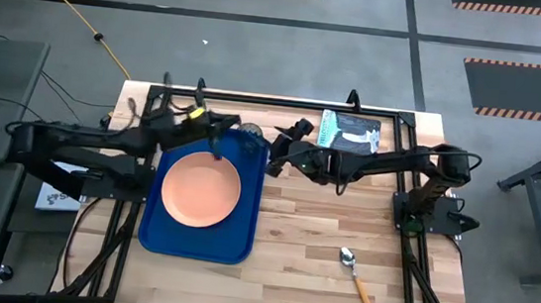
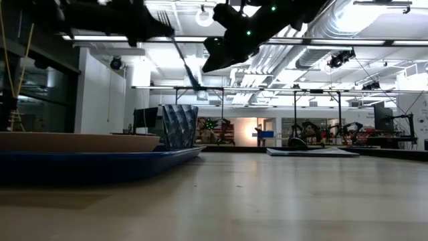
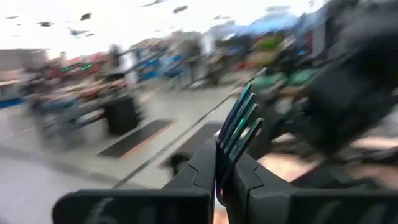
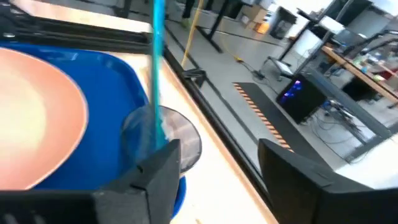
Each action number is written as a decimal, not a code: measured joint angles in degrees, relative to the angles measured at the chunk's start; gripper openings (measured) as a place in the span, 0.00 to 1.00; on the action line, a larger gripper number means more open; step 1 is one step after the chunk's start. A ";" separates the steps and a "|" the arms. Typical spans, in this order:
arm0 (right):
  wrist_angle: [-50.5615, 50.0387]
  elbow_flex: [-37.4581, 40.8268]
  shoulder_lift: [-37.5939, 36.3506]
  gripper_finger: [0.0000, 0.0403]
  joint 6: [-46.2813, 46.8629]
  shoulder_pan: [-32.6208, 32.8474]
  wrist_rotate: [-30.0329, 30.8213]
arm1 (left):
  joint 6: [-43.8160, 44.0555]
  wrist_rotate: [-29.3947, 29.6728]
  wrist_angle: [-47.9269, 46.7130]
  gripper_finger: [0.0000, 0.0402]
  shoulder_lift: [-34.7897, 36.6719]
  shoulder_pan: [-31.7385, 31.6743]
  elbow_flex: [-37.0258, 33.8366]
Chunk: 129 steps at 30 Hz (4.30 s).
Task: Pick and place plate/cup/fork/spoon on tray
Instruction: Put the blue fork below the light orange plate on the blue tray
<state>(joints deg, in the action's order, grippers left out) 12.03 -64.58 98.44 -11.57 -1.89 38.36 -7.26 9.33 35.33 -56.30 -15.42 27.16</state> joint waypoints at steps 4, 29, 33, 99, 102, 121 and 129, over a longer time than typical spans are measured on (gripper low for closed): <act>-3.95 0.04 -1.88 0.55 0.06 0.11 -2.64 | 3.10 -7.36 -3.96 0.00 9.46 3.65 0.00; -11.21 0.04 -4.55 0.54 3.83 -0.37 -4.84 | 9.15 -28.34 -78.20 0.00 -11.65 29.67 31.80; -11.14 0.04 -4.53 0.54 4.01 -0.37 -4.83 | 5.54 -28.21 -84.74 0.00 -18.28 30.23 34.25; -11.41 0.04 -4.47 0.54 5.23 -0.39 -6.92 | -24.99 -19.43 -84.26 0.26 -49.83 30.12 40.21; -11.40 0.04 -4.45 0.54 5.23 -0.39 -6.92 | -24.43 -17.14 -88.69 0.29 -49.83 30.12 41.90; -12.04 0.04 -4.45 0.54 5.20 -0.39 -6.99 | -13.58 -30.85 -80.77 0.00 -41.94 35.15 37.98; -11.60 0.04 -4.45 0.54 5.19 -0.39 -7.05 | -13.25 -31.70 -66.10 0.00 -41.96 34.95 32.12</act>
<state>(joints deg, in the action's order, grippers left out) 0.43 -64.53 94.00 -6.38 -2.28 31.31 -20.50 -22.37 -30.77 -98.26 19.53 59.28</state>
